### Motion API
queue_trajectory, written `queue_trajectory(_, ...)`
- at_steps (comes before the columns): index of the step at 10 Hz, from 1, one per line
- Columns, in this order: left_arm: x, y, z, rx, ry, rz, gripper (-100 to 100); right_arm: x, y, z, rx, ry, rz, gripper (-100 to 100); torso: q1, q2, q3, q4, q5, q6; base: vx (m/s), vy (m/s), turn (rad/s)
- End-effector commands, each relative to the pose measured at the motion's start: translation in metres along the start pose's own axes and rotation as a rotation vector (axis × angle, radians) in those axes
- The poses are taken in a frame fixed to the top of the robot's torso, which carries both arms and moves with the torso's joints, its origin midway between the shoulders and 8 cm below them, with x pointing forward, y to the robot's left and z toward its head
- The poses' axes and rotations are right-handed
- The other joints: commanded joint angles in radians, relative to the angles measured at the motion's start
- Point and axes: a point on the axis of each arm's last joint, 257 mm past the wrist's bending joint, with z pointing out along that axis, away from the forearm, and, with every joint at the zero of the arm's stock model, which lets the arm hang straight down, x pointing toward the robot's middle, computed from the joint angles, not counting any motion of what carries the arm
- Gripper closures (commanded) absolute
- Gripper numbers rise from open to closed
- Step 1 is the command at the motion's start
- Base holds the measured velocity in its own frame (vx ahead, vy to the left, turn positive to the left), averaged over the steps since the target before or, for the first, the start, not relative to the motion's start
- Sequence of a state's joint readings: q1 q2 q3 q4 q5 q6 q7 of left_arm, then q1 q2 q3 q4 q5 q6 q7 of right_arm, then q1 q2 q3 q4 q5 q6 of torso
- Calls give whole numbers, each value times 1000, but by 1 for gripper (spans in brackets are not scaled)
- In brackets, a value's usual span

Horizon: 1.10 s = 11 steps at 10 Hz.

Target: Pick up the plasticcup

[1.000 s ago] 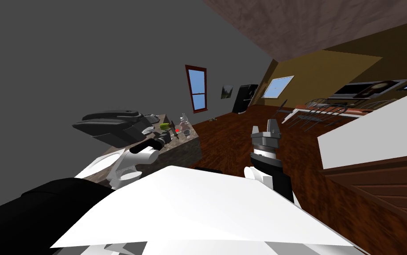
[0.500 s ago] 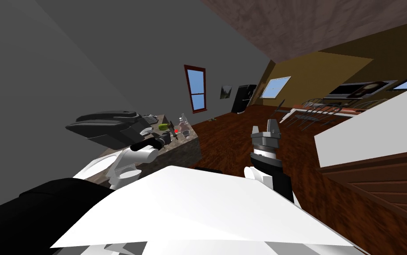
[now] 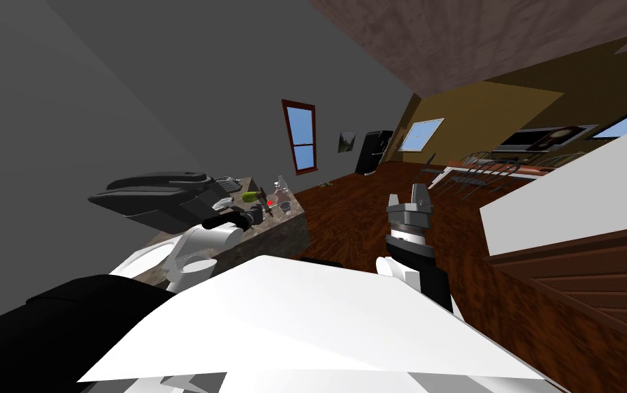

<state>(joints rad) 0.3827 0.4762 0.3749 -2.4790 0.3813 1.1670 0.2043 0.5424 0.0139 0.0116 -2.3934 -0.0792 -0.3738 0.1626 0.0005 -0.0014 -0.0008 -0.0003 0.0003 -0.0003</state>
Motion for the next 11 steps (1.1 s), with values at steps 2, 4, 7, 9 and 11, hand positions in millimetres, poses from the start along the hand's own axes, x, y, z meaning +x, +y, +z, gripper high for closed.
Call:
queue_trajectory(2, -1, 11, -1, -61, 0, 6, -100, 0, 0, 0, 0, 0, 0, 0, 0, -1, 0, 0, 0, 0, 28, 8, -51)
queue_trajectory(4, 0, 16, -2, -101, 4, 15, -100, 0, 0, 0, 0, 0, 0, 0, 0, -1, -1, 0, 0, 0, 39, 13, -50)
queue_trajectory(7, -1, 26, -4, -161, 3, 25, -100, 0, 0, 0, 0, 0, 0, 0, 0, -1, -1, 0, 0, 0, 28, 8, -32)
queue_trajectory(9, 0, 32, -7, -204, 5, 37, -100, 0, 0, 0, 0, 0, 0, 0, 1, -2, -1, 0, 0, 0, 49, 16, -48)
queue_trajectory(11, 0, 39, -9, -249, 7, 50, -100, 0, 0, 0, 0, 0, 0, 0, 1, -2, -1, -1, 0, 0, 47, 15, -50)
